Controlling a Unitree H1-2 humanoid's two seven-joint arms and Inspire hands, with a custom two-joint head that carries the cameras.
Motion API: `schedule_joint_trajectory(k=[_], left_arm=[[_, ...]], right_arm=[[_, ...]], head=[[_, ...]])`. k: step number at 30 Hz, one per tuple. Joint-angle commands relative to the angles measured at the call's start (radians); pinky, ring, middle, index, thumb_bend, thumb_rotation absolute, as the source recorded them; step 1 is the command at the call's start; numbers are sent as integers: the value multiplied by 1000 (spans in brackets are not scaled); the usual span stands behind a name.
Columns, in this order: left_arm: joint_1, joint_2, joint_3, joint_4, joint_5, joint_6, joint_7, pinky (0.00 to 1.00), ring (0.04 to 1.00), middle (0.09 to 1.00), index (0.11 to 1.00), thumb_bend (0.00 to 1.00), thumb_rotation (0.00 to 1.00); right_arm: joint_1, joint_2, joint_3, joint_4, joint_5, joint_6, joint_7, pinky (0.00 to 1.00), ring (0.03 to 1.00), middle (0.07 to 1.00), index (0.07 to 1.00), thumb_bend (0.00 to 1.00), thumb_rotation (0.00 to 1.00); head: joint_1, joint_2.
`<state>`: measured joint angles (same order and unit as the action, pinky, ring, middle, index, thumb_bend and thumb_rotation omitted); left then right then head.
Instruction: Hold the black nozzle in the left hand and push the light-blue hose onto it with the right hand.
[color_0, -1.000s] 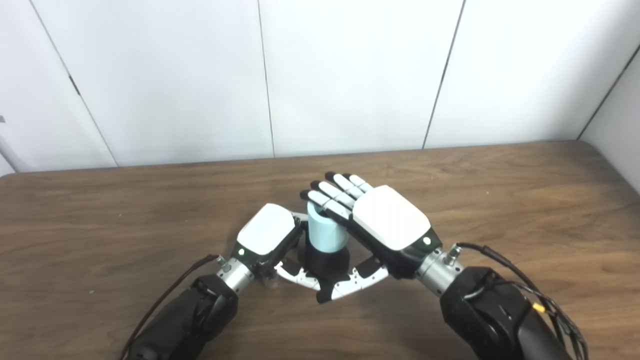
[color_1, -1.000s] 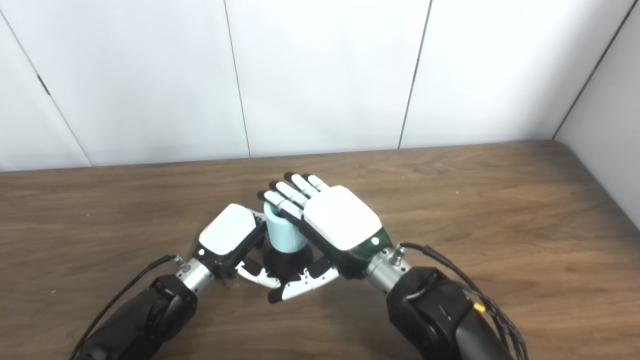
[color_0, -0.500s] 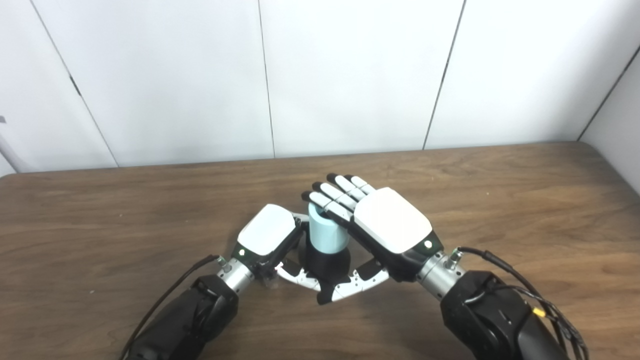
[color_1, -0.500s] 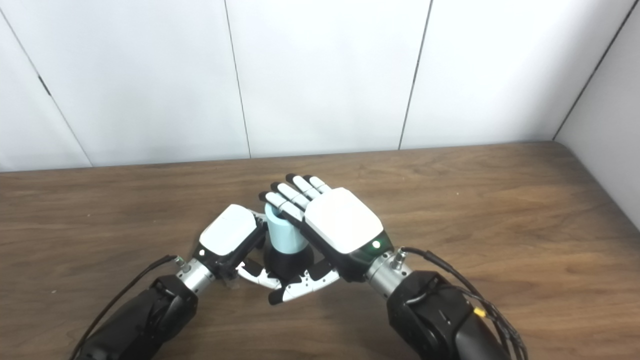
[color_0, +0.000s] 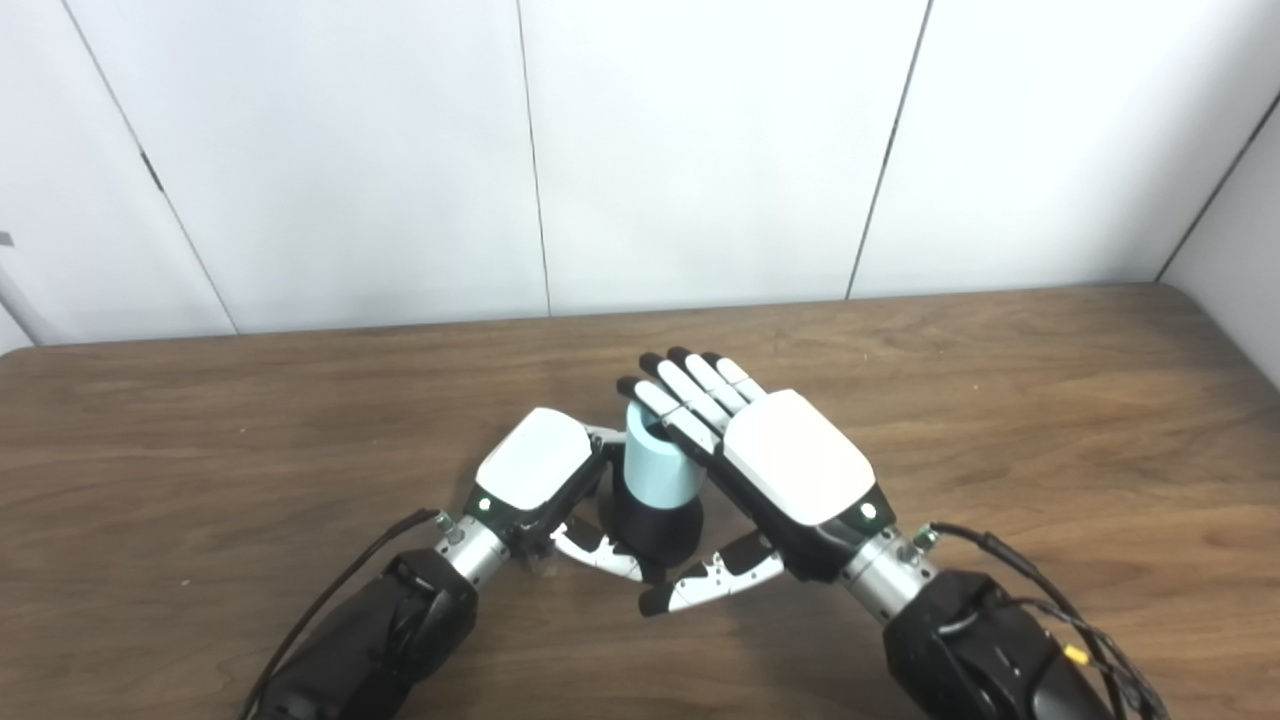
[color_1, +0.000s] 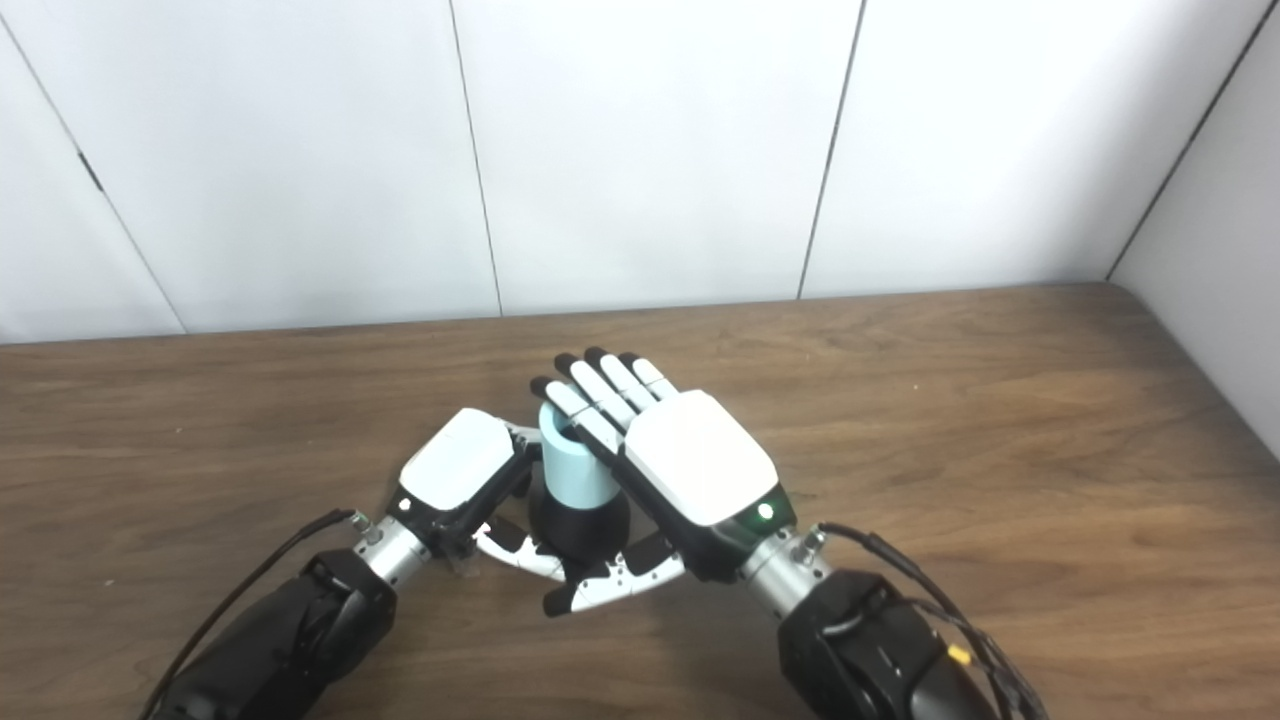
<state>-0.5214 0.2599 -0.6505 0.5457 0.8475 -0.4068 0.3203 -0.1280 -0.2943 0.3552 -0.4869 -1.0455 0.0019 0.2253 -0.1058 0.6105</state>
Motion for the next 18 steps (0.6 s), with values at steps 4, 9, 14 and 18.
schedule_joint_trajectory(k=[4,9,14,18], left_arm=[[200,-33,-111,156,45,-5,-83,334,404,461,536,499,0],[202,-34,-110,155,42,-1,-87,340,414,459,530,500,0],[202,-33,-114,151,48,6,-92,342,411,461,519,502,0],[201,-34,-115,157,45,0,-89,334,408,460,532,500,0]], right_arm=[[-13,22,-23,12,-3,-8,1,1000,1000,1000,1000,831,784],[-13,53,-40,19,0,2,-15,1000,1000,1000,1000,841,805],[-12,87,-55,40,-6,7,-33,1000,1000,1000,1000,856,784],[-17,102,-61,55,-10,2,-50,1000,1000,1000,1000,850,784]], head=[[-1,1],[2,0],[2,-2],[3,-6]])
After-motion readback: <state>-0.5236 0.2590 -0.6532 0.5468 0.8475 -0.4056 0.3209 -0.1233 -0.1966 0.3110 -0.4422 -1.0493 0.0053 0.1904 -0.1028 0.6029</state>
